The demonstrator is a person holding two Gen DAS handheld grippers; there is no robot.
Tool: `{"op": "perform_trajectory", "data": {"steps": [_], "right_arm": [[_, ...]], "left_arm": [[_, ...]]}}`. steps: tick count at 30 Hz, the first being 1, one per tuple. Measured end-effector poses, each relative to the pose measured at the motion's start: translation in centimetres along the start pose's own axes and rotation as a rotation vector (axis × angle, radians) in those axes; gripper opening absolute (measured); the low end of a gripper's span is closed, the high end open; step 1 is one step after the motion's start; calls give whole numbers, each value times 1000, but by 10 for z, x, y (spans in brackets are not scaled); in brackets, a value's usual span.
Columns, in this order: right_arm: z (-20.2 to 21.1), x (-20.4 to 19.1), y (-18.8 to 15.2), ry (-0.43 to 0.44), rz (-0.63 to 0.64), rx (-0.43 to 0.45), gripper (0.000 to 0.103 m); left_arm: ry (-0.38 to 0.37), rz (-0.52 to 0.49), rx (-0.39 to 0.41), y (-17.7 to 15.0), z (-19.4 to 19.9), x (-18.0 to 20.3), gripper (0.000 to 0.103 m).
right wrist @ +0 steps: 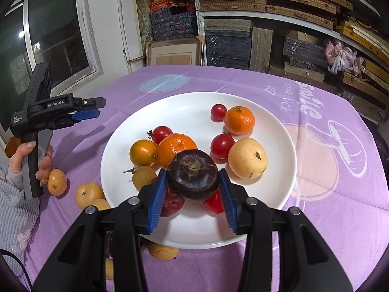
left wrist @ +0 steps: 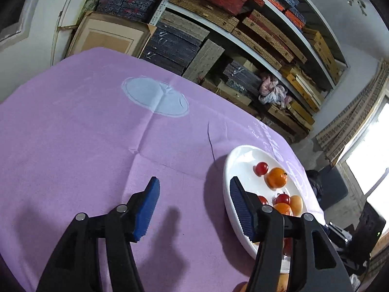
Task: Organize fruits
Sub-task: 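Carry both fruits onto the white plate and open both tools, then withdraw both tools from the plate back toward the fruit pile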
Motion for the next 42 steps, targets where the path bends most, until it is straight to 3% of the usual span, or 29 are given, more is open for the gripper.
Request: {"op": "perform_trajectory", "data": {"steps": [6,10,14,19,25,30,31,33,38,42], "right_arm": [[1,2,-1,1,-3,-3,42],[1,4,-1,4,-13,-3,42],[1,8,-1,8,-25,-1,43],[-1,3,-2,31,-16,-15,13],[-5,-1,-5,38,-14,-27,14],[4,1,-4,38,-30,-9,15],[5,1,-3,37,-31,-5,15],[8,2,-2,42,-37,2,15],[13,8,1,60,-66,14,16],[18,15,4,50,-90,29,19]], "left_arm": [[63,-171,0,-15,-1,39,61],[49,-129,15,-15,12,35,61],[85,-169,10,-25,26,39,63],[205,-249,-52,-57,57,45,63],[316,-388,-112,-115,86,54,72],[325,-405,-205,-141,50,44,71],[304,-399,-194,-139,50,45,57],[284,-385,-155,-132,55,48,45],[249,-363,-162,-133,50,54,44],[196,-316,-110,-99,49,74,44]]}}
Point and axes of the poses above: each gripper's, at about its wrist camera, not at the fingertips, and z roughly against the way its jaws point, x to its right, y to its top, the point moved 3 cm from there along -z, roughly the way its jaws point, and after that the axes turned 1 degree about -z, right-handed, at the moved point
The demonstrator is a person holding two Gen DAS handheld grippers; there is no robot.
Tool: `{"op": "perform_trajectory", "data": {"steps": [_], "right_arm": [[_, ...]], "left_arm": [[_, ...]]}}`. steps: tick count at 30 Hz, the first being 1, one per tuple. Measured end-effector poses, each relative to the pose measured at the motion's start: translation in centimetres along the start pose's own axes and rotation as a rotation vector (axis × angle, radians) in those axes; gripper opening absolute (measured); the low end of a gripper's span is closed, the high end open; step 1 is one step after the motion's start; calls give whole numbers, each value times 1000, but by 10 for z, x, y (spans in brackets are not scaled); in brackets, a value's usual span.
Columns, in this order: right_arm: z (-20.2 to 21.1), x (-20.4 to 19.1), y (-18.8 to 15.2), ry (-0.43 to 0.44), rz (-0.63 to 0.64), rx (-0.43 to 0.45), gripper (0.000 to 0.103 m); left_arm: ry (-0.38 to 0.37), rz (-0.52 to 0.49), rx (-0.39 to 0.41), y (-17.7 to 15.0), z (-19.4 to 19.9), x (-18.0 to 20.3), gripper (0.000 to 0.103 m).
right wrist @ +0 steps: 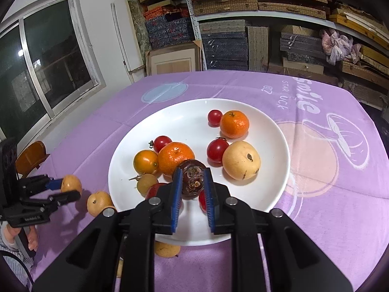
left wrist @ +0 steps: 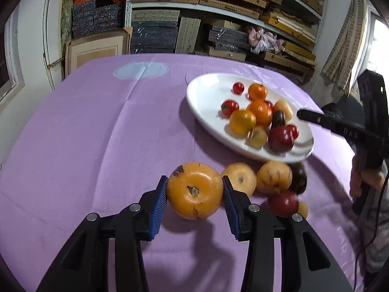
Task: Organize fruits
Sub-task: 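Withdraw both tools from the plate back toward the fruit pile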
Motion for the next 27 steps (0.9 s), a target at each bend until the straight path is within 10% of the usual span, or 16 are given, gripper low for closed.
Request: {"op": "perform_trajectory", "data": {"steps": [10,13,27], "right_arm": [[-7,8,-4,2,-20,-12,42],[-7,6,-4,-8,-1,-16,46],[37,-5,-12,-45,-16,67,95]], "left_arm": [[0,-11,4,64,-73,39,56],[-3,47,58,68,-68,34,83],[3,137,103,41,-19,15,95]]}}
Point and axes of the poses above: each gripper's, at about its wrist camera, not at the fingertips, and z roughly against the way its jaws point, x to its right, y to its top, the point moved 3 cm from there along -z, roughly the way its jaws point, and after that the axes turned 1 degree about -z, right-handed, at the moved point
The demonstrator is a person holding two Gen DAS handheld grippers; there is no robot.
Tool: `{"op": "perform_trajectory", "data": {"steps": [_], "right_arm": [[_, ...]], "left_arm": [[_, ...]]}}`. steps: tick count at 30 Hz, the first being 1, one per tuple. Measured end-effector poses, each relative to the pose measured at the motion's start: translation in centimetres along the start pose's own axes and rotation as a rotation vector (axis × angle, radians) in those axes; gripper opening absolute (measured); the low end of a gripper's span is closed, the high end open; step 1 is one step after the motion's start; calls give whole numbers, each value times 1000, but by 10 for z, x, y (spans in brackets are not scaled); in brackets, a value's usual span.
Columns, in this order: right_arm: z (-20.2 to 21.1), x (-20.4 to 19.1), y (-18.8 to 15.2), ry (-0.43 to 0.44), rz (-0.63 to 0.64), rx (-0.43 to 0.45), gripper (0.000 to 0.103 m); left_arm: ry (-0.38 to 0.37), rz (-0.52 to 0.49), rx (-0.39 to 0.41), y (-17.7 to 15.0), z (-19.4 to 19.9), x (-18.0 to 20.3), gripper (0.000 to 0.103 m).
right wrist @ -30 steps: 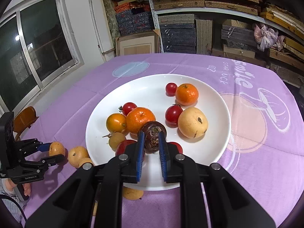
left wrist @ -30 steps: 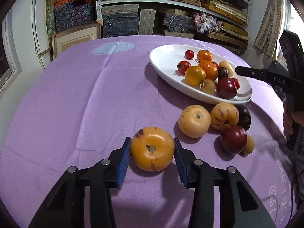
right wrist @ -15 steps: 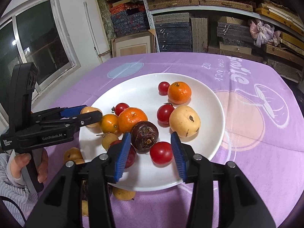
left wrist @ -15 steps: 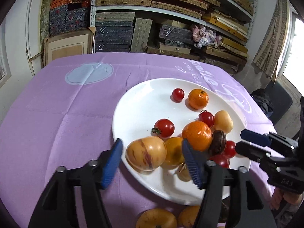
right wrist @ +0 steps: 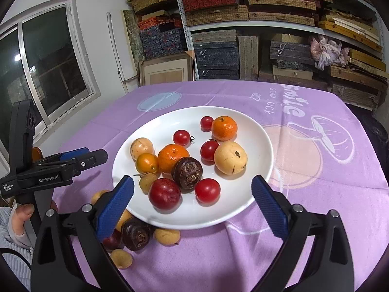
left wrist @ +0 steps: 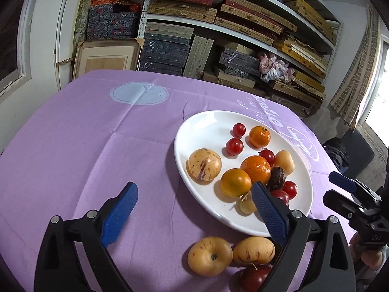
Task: Organize fruits
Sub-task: 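Withdraw both tools from the plate back toward the fruit pile, then grasp a small tan fruit with the right tool while the left tool grasps a red plum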
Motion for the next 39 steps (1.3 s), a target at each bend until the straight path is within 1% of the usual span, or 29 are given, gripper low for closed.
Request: {"op": "perform_trajectory", "data": {"steps": [2,4,5,6,7,9,11,13,15,17,19,21,23,25,27,33,39], "right_arm": [[18,-2,0,-9,-9,27,96],[46,-5,2,-13,-15,96,99],[59,-7,2,-13,-14,129,99],[72,-9,1,-16,-11,155,99],[82,-12,-3,-22,-2,170,99],[95,-18,-12,-40,33,170,99],[99,-21,-29,-74,66,158,99],[98,-22,-48,-89,75,140,99],[91,-22,-68,-77,64,107,99],[79,-24,-84,-57,62,51,99],[70,-32,-93,-43,100,8,99],[63,-45,-98,-50,154,-2,99],[62,-57,-102,-47,218,-5,99],[62,-65,-104,-52,258,1,99],[59,-69,-105,-54,277,-11,99],[49,-59,-104,-48,229,-74,99],[40,-44,-106,-20,142,-128,99]], "left_arm": [[0,-12,10,-1,12,3,95],[-5,-33,33,-1,30,10,97],[-6,-44,49,-2,39,13,100],[-5,-56,66,-4,49,17,100],[-3,-75,78,-8,58,22,100],[2,-117,89,-19,74,32,100],[16,-146,92,-34,84,40,100],[11,-155,81,-53,89,45,100],[5,-147,68,-72,88,46,100],[-11,-135,69,-89,86,45,100],[-28,-116,59,-101,81,43,100],[-28,-124,25,-105,73,42,100],[-9,-134,-1,-107,66,42,100],[-20,-131,-13,-109,64,42,100],[-16,-122,-21,-109,62,39,100],[22,-104,-52,-110,57,35,100],[89,-118,-85,-112,52,35,100]]}}
Point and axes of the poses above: each gripper's, at about its wrist camera, not at the fingertips, and z roughly against the way its jaws point, x to its right, y to its top, the point moved 3 cm from there along -z, roughly the way its jaws point, and after that the axes turned 1 degree about -z, right-handed, at the moved point
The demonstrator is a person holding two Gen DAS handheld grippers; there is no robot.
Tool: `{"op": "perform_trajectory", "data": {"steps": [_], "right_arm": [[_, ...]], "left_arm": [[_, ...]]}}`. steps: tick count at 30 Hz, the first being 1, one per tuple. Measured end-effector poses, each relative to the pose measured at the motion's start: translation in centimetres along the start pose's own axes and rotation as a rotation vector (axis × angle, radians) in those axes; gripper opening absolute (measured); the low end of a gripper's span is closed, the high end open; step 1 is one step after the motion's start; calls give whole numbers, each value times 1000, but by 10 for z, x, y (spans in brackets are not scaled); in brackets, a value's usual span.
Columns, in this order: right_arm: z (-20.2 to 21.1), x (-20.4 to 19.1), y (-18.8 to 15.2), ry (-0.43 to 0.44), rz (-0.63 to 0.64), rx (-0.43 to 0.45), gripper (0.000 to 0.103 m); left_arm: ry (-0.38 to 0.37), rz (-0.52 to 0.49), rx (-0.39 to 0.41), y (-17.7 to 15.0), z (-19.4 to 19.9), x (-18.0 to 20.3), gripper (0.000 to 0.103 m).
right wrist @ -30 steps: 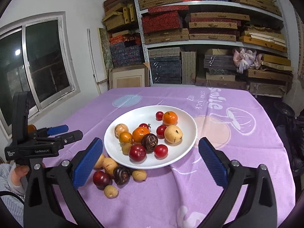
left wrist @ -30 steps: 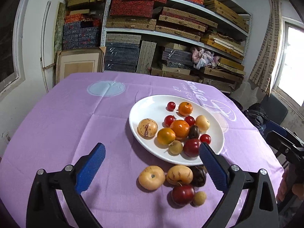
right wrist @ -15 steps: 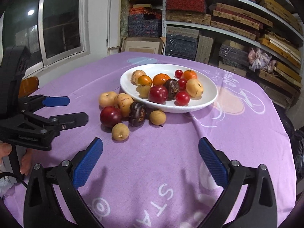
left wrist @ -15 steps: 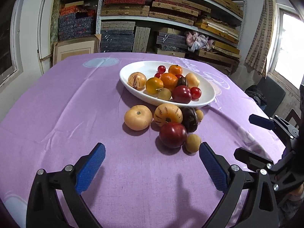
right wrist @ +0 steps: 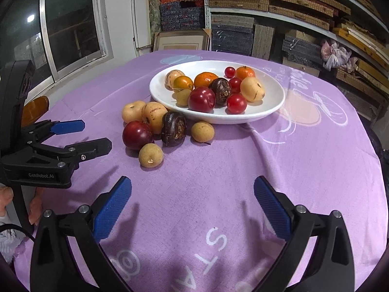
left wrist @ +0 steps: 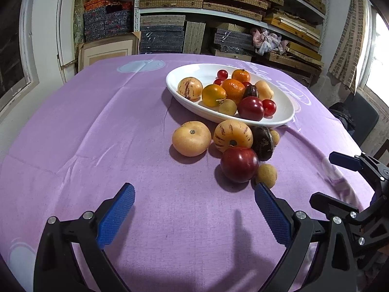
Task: Organize fruits
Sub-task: 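Grasp a small tan fruit with the right tool while the left tool grasps a red plum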
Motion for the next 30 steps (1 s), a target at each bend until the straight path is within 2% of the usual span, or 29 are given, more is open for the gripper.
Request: {"op": "perform_trajectory", "data": {"steps": [6,10,14,21,23,25,27,30], "right_arm": [[0,-1,-1,-1,-12,3,99],[0,-11,0,-12,30,6,99],[-4,-25,4,-19,81,12,99],[-25,-50,16,-23,176,-12,98],[-30,-55,19,-21,193,-14,94],[-34,-56,21,-9,198,-22,69],[-42,-53,22,15,182,-58,57],[-47,-48,25,52,146,-69,52]], "left_arm": [[-1,-21,9,0,2,4,100],[-25,-19,3,1,0,5,100],[-34,-21,35,6,1,5,100],[10,25,41,11,0,-13,100],[-1,42,28,10,-2,-16,100],[-6,46,18,10,-4,-17,100],[-6,51,14,10,-4,-18,100],[-3,68,7,9,-5,-22,100]]}}
Point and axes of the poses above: each gripper's, at about its wrist camera, not at the fingertips, and z roughly against the way its jaws point, x to its right, y to its top, the point moved 3 cm from there along -z, roughly the way its jaws point, and after that the axes turned 1 degree about -z, right-handed, at the moved point
